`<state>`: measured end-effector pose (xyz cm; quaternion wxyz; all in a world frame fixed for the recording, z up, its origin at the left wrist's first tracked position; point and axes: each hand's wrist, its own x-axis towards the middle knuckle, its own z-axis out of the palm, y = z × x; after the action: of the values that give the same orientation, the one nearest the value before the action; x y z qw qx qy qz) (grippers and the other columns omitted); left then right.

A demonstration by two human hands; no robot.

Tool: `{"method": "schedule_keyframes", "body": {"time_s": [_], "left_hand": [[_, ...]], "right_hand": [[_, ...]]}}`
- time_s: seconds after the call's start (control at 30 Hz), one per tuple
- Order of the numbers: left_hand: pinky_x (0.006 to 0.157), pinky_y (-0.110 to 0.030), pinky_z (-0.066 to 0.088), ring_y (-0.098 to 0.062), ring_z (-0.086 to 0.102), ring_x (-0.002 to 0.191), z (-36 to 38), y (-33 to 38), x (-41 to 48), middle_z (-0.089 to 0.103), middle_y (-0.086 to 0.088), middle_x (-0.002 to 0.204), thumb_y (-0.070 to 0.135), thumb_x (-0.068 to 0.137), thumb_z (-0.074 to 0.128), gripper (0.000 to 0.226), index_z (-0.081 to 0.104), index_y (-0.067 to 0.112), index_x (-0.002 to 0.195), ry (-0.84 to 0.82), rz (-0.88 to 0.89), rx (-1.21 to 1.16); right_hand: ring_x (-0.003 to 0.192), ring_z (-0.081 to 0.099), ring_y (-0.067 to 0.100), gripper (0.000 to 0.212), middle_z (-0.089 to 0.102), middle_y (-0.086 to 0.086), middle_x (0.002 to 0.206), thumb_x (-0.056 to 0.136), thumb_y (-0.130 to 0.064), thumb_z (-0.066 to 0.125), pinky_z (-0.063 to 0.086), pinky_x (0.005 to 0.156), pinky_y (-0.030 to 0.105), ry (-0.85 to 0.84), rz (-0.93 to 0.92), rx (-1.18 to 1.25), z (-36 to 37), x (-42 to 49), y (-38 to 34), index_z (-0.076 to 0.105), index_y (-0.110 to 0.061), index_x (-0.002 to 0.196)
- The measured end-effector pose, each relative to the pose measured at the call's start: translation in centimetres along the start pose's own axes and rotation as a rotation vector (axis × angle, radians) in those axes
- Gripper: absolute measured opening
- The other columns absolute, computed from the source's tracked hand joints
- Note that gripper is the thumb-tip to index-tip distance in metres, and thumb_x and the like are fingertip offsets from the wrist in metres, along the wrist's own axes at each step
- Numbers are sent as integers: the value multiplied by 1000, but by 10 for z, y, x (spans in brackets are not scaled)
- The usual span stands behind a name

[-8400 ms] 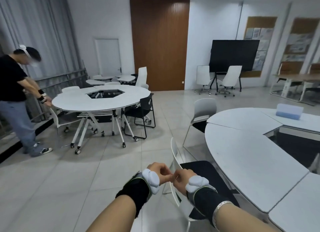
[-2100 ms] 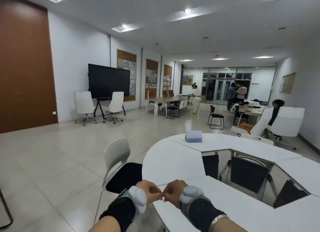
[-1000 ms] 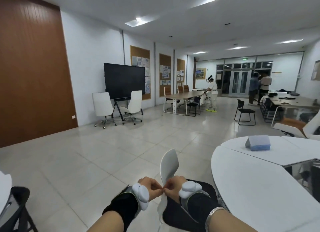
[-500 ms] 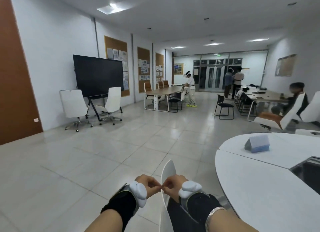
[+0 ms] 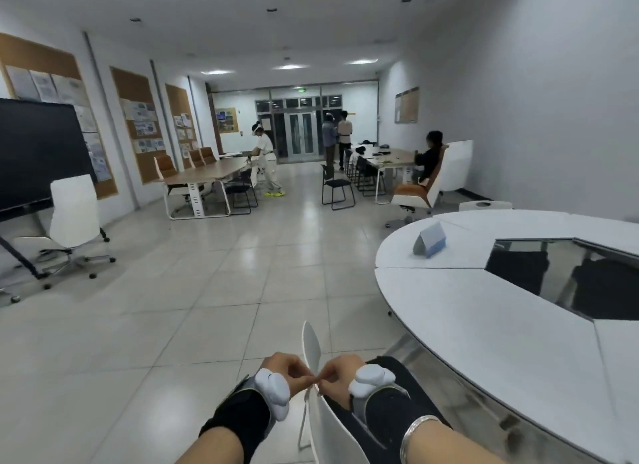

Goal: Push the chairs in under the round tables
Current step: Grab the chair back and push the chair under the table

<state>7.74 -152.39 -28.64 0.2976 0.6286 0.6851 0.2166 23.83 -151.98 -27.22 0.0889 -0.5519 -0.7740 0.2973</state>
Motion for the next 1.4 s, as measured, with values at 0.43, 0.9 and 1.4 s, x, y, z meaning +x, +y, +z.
{"method": "schedule_keyframes", "body": {"time_s": [0.43, 0.9, 1.4], "left_hand": [[56, -5, 40, 2, 51, 57, -16, -26, 160, 59, 11, 63, 28, 69, 74, 28, 46, 26, 67, -157, 141, 91], [87, -27, 56, -18, 73, 88, 2, -12, 279, 77, -3, 86, 29, 87, 63, 21, 64, 29, 66, -451, 359, 98], [87, -14, 37, -5, 56, 108, 39, -75, 321, 60, 6, 123, 24, 81, 73, 41, 62, 25, 120, -980, 679, 429]], "right_hand": [[80, 56, 9, 29, 61, -12, 84, 80, -47, 60, 42, 67, 17, 76, 287, 35, -4, 127, 27, 73, -29, 99], [106, 67, 18, 27, 72, -1, 112, 92, -28, 53, 48, 80, 17, 233, 580, 186, -2, 187, 63, 71, -20, 110], [110, 62, 14, 30, 67, -9, 117, 86, -43, 61, 49, 94, 26, 329, 974, 231, 103, 193, 24, 67, -30, 113]]}}
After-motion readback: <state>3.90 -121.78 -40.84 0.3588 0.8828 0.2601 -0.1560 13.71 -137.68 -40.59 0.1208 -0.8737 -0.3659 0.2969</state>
